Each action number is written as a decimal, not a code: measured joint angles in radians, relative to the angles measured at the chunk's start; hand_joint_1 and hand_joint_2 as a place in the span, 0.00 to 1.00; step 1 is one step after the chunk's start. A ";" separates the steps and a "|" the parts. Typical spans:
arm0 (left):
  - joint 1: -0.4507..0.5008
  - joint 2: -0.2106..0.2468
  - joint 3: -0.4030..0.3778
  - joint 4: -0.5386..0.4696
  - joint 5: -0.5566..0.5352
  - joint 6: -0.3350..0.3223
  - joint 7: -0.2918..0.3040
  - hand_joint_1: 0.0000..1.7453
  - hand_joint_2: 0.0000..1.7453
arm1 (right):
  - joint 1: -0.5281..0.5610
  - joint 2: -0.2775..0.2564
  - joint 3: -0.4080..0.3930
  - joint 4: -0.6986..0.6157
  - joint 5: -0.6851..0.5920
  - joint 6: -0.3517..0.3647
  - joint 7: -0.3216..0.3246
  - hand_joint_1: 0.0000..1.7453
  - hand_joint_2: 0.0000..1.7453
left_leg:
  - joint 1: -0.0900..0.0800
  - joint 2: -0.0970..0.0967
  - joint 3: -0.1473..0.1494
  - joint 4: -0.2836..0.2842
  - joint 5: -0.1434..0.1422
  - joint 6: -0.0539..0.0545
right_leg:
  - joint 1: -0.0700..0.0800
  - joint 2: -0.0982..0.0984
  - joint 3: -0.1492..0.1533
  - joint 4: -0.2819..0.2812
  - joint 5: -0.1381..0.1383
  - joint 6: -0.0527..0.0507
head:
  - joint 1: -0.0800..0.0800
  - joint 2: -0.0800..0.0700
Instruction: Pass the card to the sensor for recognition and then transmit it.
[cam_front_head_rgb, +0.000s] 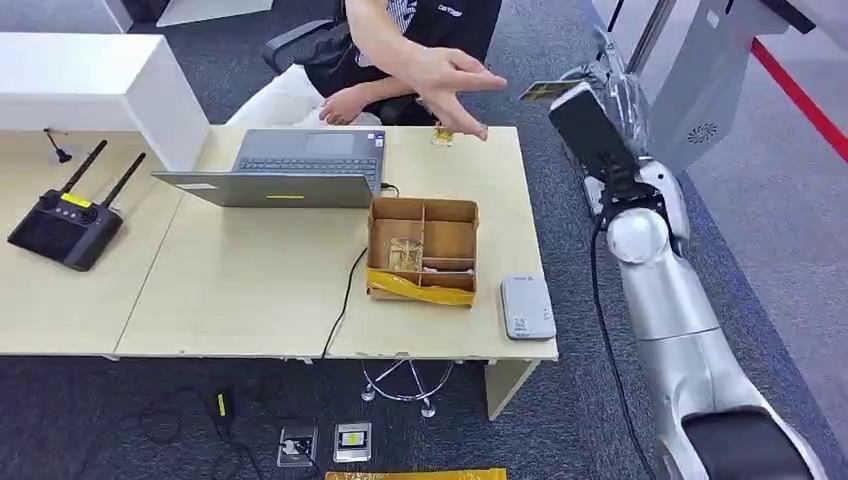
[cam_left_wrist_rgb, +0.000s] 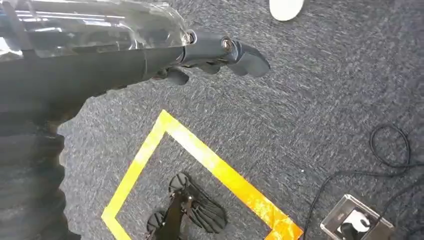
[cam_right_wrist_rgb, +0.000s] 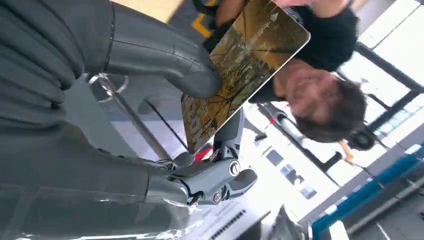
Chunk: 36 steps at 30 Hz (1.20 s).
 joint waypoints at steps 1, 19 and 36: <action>-0.009 -0.001 -0.007 0.000 -0.008 0.000 0.007 0.00 1.00 | -0.047 0.008 0.001 0.037 0.008 0.007 -0.009 1.00 1.00 | 0.000 0.000 0.000 0.000 0.000 0.000 | 0.000 0.000 0.000 0.000 0.000 0.000 | 0.000 0.000; -0.078 -0.018 -0.056 0.000 -0.030 0.015 0.053 0.00 1.00 | -0.335 0.142 0.089 0.497 0.212 0.099 0.123 0.24 1.00 | 0.001 -0.002 -0.001 0.000 0.002 -0.001 | 0.001 -0.001 0.000 0.000 0.000 0.000 | 0.000 0.000; -0.061 -0.014 -0.058 0.000 -0.014 0.021 0.053 0.00 1.00 | -0.328 0.164 0.118 0.575 0.182 0.098 0.075 0.00 1.00 | 0.001 -0.002 -0.001 0.000 0.002 -0.001 | 0.001 0.000 0.000 0.000 0.000 0.000 | 0.000 0.000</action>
